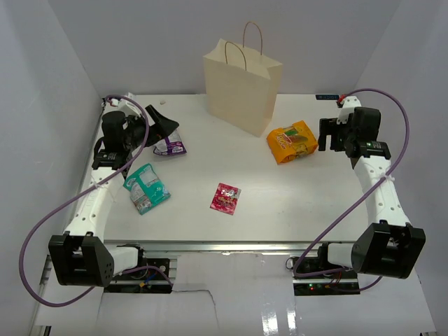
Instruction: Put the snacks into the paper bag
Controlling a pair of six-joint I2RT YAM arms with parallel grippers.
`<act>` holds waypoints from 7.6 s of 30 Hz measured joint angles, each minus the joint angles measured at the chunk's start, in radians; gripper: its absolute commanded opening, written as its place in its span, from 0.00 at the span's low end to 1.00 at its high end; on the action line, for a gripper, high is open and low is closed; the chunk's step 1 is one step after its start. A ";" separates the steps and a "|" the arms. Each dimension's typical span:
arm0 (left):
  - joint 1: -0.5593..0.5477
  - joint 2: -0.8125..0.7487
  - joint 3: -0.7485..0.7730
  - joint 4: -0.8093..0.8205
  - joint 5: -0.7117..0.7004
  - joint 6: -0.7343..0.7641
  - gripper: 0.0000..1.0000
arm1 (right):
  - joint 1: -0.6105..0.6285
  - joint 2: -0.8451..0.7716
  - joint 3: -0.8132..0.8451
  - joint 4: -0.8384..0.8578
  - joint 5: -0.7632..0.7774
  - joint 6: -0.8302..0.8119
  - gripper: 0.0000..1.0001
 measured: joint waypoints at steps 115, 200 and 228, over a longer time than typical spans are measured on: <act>0.000 0.085 -0.015 -0.088 0.029 0.020 0.98 | 0.103 0.613 1.052 0.674 -0.745 0.179 0.08; 0.000 0.057 -0.039 -0.114 0.034 0.023 0.98 | 0.331 0.933 1.077 0.970 -0.555 -0.109 0.34; 0.126 0.461 0.001 -0.121 -0.211 -0.154 0.88 | 0.194 0.116 0.081 -0.037 -0.881 -0.558 0.95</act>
